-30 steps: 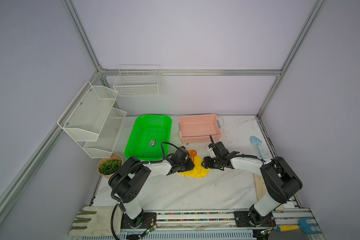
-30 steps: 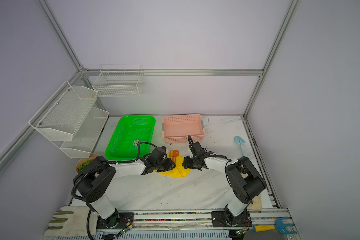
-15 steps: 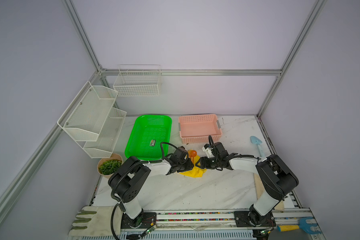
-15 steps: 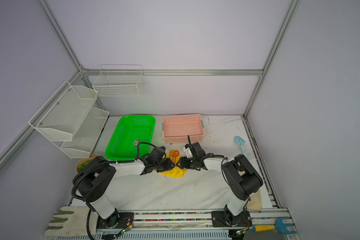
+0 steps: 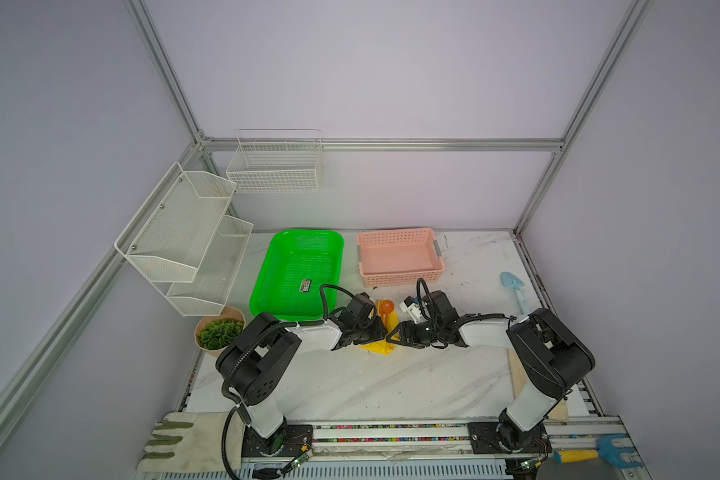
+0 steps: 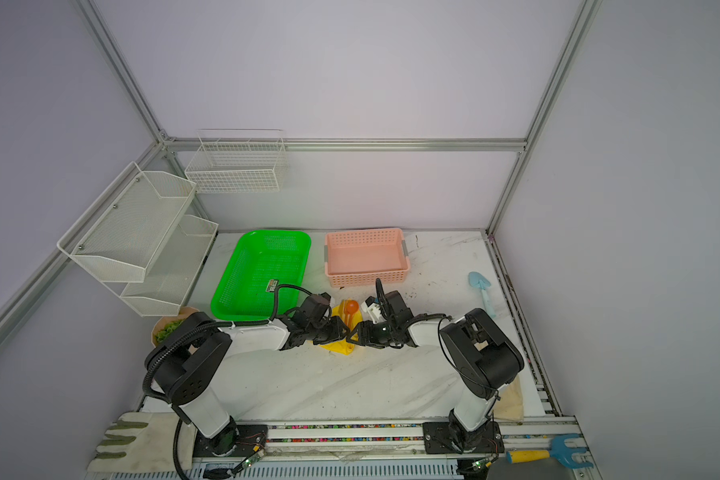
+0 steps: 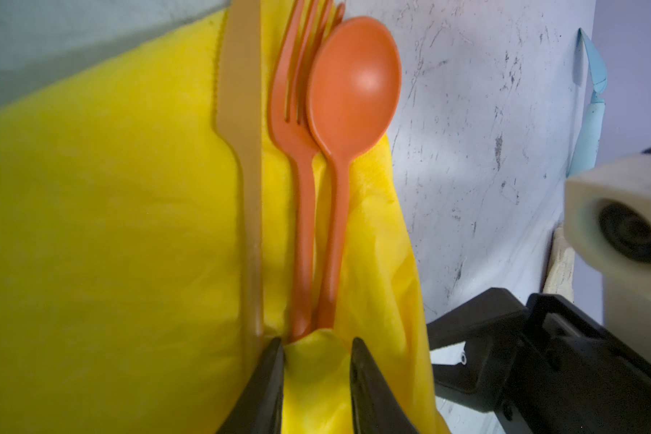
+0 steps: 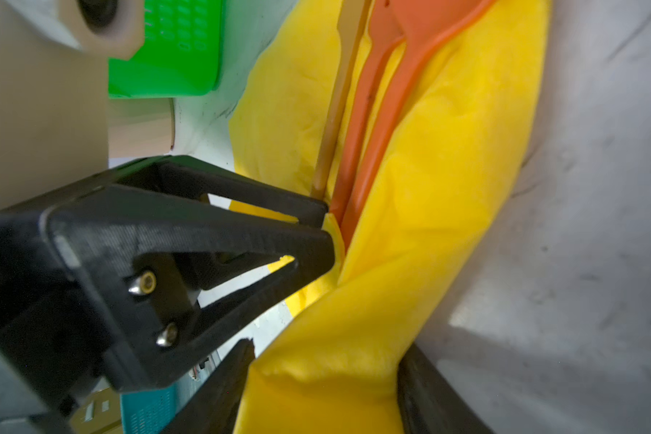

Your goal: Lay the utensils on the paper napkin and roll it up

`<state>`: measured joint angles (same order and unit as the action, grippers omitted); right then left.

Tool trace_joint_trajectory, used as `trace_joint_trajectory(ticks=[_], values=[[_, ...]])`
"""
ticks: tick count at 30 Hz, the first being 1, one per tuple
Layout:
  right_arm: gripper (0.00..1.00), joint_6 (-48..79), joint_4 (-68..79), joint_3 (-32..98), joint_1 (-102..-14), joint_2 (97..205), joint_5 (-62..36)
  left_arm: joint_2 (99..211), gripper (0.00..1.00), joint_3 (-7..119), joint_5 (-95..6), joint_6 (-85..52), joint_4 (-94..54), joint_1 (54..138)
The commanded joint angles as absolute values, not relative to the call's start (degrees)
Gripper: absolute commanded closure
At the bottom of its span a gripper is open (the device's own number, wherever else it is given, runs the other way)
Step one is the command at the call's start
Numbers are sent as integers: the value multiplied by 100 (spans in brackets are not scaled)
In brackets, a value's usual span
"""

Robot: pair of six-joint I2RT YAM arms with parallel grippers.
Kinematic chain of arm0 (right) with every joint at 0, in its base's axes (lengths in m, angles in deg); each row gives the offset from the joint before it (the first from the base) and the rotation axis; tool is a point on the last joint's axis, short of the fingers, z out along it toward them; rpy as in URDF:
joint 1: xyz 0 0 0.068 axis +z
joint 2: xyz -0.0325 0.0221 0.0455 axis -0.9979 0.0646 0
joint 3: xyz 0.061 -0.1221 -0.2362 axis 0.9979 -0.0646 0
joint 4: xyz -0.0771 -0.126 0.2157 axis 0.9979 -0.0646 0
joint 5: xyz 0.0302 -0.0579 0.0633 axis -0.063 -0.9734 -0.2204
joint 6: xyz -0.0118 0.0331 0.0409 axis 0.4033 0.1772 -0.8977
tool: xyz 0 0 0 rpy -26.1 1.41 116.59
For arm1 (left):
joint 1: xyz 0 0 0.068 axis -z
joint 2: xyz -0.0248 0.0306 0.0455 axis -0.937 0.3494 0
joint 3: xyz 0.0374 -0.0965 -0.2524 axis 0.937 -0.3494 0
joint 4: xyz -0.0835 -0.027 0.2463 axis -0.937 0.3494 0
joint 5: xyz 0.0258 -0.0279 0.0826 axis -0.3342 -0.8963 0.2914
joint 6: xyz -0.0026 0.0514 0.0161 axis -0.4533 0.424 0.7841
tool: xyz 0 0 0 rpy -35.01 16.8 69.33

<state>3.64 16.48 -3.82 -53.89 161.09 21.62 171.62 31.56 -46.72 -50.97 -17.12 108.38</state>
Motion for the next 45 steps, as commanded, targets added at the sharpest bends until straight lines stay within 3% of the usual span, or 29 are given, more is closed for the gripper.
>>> trace_joint_trajectory(ticks=[1,21,29,36,40,45], values=[[38,-49,1926,-627,-5334,16190,2514,17039,69,2888,-4562,-4940,-1525,10765],[37,-621,2315,-1110,-5556,14821,2118,17000,69,2790,-4581,-4916,-1564,10699],[19,-584,940,-1079,-5615,13513,1130,16999,70,2776,-4593,-4922,-1612,10682],[3,-1797,1214,-2185,-5497,12304,866,17018,70,2795,-4618,-4923,-1659,10682],[2,-2432,1536,-2632,-5273,11867,594,17042,70,2794,-4645,-4916,-1679,10677],[3,-2994,2167,-2807,-4906,12172,385,17053,70,2791,-4664,-4897,-1677,10682]])
